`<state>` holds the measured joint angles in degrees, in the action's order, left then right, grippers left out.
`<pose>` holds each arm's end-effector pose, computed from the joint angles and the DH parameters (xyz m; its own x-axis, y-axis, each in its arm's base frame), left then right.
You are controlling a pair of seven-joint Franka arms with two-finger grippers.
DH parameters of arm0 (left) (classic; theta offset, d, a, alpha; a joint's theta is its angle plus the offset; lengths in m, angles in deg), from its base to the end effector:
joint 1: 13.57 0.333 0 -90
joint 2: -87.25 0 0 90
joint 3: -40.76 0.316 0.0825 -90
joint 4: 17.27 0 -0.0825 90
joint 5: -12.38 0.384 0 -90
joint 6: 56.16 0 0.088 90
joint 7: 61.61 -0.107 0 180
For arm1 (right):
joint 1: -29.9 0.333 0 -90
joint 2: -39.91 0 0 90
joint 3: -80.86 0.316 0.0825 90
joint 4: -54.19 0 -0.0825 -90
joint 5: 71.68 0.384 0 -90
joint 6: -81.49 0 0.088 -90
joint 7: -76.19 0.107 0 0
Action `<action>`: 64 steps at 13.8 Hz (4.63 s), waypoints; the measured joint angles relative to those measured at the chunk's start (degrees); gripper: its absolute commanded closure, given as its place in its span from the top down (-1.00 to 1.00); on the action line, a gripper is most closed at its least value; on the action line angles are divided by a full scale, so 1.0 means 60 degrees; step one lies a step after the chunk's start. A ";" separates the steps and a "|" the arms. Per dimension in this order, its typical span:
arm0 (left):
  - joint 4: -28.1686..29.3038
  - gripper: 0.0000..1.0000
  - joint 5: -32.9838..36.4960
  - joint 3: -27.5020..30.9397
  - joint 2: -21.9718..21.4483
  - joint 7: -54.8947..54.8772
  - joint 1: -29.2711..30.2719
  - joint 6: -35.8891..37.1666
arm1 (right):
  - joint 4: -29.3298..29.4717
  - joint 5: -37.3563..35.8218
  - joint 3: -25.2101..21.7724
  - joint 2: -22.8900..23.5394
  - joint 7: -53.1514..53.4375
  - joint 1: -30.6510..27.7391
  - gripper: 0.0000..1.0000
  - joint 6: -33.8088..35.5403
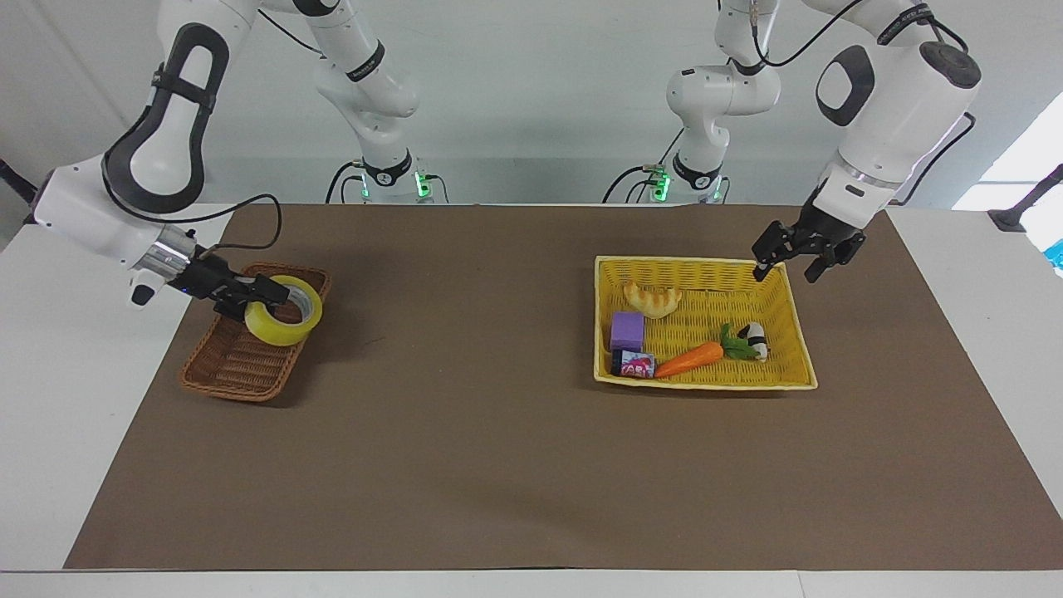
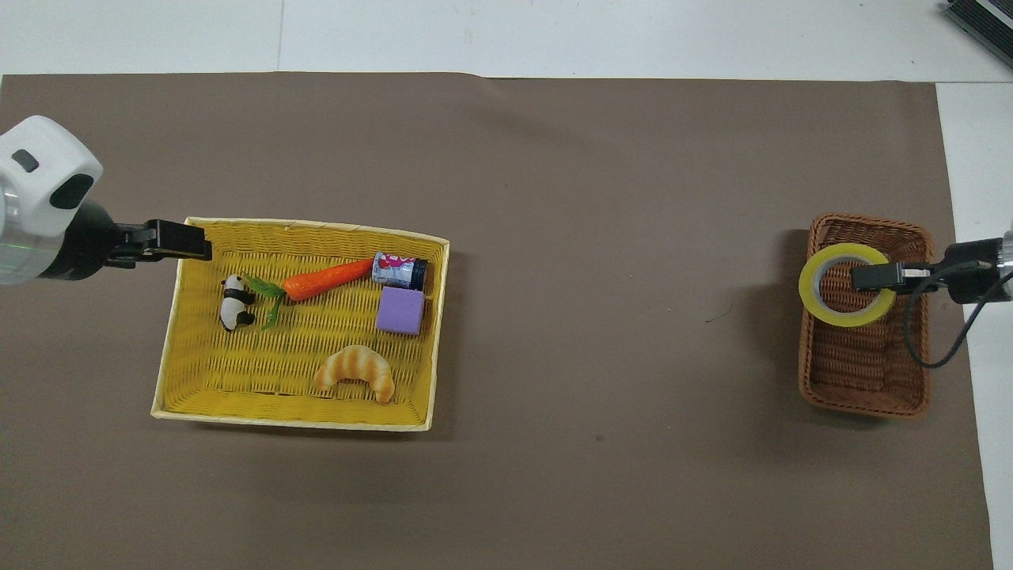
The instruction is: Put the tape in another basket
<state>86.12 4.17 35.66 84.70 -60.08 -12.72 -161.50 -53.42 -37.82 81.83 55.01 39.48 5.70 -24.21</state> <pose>0.5549 -0.0535 0.5621 0.9973 -0.0099 0.0721 -0.0199 -0.9902 0.1383 0.5592 -0.1925 0.3620 0.9996 -0.0211 0.0164 -0.0077 -0.8166 -0.5771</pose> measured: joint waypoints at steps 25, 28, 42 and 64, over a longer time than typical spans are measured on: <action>-0.2590 1.00 0.1153 -0.0139 -0.0091 -0.0887 0.0400 0.3558 | 0.0124 -0.1379 0.0016 0.0748 -0.3218 -0.0889 -1.00 0.0129; -0.2589 1.00 0.1152 -0.0124 -0.0113 -0.0887 0.0405 0.3602 | -0.0025 -0.1459 0.0047 0.0748 -0.3384 -0.0825 -0.08 -0.0195; -0.2588 1.00 0.1150 -0.0124 -0.0164 -0.0888 0.0405 0.4248 | 0.2259 -0.2034 0.0253 0.0223 0.0486 0.0711 1.00 -0.0187; -0.2588 1.00 0.1149 -0.0124 -0.0165 -0.0888 0.0405 0.4248 | 0.2440 -0.5196 0.0111 -0.3706 0.7680 0.3477 1.00 0.3202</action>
<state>70.59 11.07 34.92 83.71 -65.41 -10.29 -136.02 -38.77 -69.00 82.50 32.78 85.56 26.56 -4.99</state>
